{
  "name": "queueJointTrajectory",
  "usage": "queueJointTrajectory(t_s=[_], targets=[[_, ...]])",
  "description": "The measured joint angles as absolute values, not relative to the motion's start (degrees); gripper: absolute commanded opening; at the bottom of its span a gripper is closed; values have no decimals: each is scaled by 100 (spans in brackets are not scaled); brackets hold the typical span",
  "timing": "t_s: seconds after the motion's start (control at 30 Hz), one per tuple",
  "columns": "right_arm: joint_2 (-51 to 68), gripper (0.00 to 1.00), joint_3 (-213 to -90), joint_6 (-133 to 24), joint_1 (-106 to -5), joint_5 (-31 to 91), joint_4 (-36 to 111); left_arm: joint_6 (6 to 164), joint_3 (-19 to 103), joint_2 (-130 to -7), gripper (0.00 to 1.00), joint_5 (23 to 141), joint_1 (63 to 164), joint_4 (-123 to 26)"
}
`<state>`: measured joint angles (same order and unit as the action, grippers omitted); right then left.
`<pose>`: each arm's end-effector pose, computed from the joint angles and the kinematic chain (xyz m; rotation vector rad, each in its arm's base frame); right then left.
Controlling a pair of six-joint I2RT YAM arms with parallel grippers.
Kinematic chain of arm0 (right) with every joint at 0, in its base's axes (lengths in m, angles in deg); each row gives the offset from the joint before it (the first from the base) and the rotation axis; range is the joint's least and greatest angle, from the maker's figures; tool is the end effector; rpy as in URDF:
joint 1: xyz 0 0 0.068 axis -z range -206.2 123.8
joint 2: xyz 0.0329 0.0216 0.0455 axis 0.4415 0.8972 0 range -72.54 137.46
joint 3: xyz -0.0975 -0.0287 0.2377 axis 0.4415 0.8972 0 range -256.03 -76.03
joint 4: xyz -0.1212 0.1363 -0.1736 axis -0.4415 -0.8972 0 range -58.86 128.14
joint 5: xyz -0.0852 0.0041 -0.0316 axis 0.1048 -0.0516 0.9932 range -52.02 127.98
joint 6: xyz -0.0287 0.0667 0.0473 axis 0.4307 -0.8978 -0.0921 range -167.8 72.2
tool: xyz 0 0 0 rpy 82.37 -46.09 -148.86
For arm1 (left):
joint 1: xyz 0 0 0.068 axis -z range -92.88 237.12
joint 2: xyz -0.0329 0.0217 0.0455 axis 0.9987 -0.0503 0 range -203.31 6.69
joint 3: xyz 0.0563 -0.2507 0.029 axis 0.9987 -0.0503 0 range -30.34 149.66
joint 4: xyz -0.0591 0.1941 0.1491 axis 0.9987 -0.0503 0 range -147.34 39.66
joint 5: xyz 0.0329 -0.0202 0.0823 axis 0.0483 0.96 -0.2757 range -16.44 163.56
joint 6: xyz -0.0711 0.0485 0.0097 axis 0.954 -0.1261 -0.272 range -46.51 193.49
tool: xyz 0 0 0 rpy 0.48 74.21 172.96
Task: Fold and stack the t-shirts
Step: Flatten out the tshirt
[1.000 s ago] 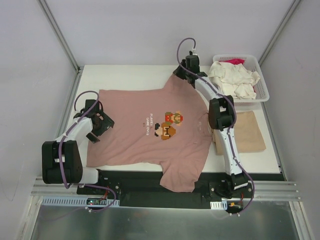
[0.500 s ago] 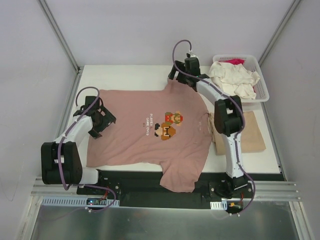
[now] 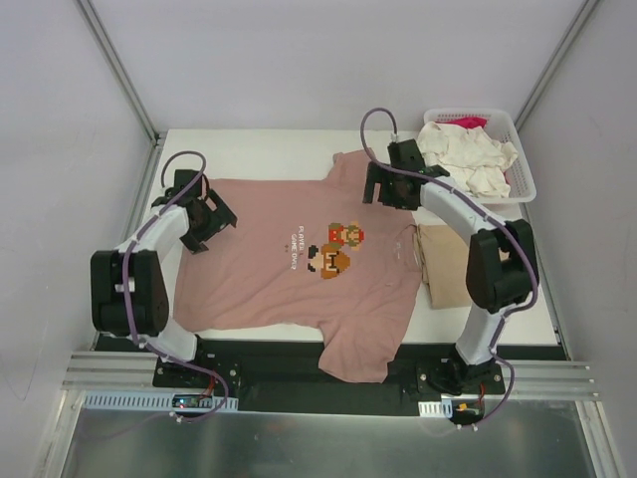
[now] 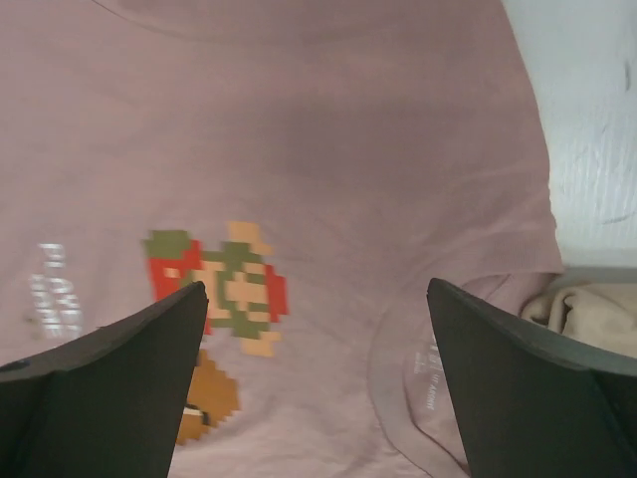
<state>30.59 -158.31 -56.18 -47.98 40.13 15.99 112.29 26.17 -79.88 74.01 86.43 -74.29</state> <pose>0.3979 0.1559 0.2261 -0.2529 2.3173 0.2215 0.3267 0.0033 0.1749 -0.8537 2.3880 -0.2785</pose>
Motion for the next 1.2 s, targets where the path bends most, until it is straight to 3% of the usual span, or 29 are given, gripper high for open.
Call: queueJointTrajectory(t_s=[0.33, 0.7, 0.8, 1.07, 1.2], targets=[[4633, 97, -16519, -5546, -4451, 4022, 174, 11129, 3644, -9699, 99, 7495, 8643, -7426], [6823, 97, -20231, -5415, -4031, 3428, -928, 11127, 5340, -10928, 99, 7600, 8553, -7601], [7131, 97, -20764, -5417, -3930, 3200, -766, 11103, 5721, -11166, 99, 7646, 8514, -7638], [6960, 97, -20690, -5139, -3871, 2575, 112, 10974, 6090, -11059, 99, 7595, 8514, -7929], [5658, 97, -19184, -4809, -4147, 2779, 574, 11002, 4982, -9592, 99, 7241, 8514, -7986]])
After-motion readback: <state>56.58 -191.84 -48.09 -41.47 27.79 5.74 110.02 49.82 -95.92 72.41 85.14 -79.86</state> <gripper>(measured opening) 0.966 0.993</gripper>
